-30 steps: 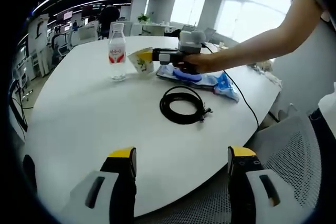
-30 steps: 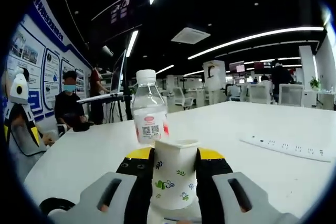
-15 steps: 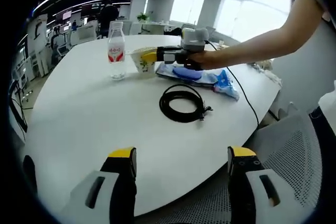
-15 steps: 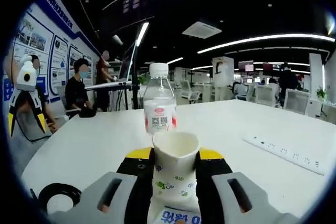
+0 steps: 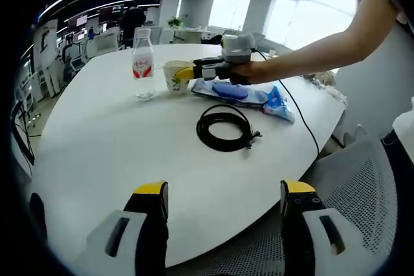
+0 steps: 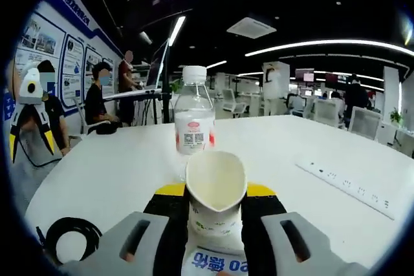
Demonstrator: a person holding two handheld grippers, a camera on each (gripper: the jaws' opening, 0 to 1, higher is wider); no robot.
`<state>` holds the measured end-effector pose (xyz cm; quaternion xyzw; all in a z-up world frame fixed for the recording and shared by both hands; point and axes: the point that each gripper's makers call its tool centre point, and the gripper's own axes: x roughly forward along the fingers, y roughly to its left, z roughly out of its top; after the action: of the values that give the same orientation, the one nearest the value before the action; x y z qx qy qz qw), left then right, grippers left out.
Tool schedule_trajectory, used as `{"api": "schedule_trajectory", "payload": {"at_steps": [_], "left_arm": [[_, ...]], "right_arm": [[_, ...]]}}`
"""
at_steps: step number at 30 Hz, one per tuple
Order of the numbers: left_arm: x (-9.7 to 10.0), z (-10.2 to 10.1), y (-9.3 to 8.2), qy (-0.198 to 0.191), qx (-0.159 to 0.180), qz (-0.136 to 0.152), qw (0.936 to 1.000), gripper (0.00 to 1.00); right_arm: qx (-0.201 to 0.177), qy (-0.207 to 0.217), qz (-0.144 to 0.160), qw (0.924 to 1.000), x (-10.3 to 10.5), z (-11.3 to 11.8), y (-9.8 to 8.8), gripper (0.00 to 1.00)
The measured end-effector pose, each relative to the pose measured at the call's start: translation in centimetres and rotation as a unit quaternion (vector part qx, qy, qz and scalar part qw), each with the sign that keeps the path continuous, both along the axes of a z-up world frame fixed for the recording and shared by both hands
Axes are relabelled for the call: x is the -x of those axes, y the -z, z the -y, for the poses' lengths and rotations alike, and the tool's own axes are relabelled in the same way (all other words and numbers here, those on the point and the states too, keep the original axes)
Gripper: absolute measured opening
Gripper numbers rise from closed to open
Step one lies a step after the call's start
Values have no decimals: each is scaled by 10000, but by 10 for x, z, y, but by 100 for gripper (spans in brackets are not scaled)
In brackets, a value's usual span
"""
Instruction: Arrange the tabletop items into an orderly group along one side of the table until the central work area is clear of visible clutter.
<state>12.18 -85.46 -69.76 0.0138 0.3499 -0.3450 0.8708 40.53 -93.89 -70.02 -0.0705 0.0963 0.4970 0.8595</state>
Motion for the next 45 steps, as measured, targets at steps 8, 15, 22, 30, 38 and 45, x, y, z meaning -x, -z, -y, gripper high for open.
{"api": "schedule_trajectory", "payload": {"at_steps": [8,15,22,30,38,45], "left_arm": [[0,0,0,-2,-5,3,10000,67],[0,0,0,-6,-7,3,10000,68],[0,0,-1,-21,33,2,10000,68],[0,1,-3,-4,61,8,10000,68],[-1,0,-4,-35,98,45,9999,68],[-3,0,-7,-58,124,94,9999,68]], "right_arm": [[0,-33,-53,10000,-6,-7,0,28],[86,-56,-93,9999,-4,-7,0,29],[233,-108,-103,9996,-4,-7,3,32],[259,-32,-195,9995,-6,-9,1,62],[278,20,-141,9995,-7,-7,-7,67],[315,24,-125,9994,-4,-4,-12,67]]}}
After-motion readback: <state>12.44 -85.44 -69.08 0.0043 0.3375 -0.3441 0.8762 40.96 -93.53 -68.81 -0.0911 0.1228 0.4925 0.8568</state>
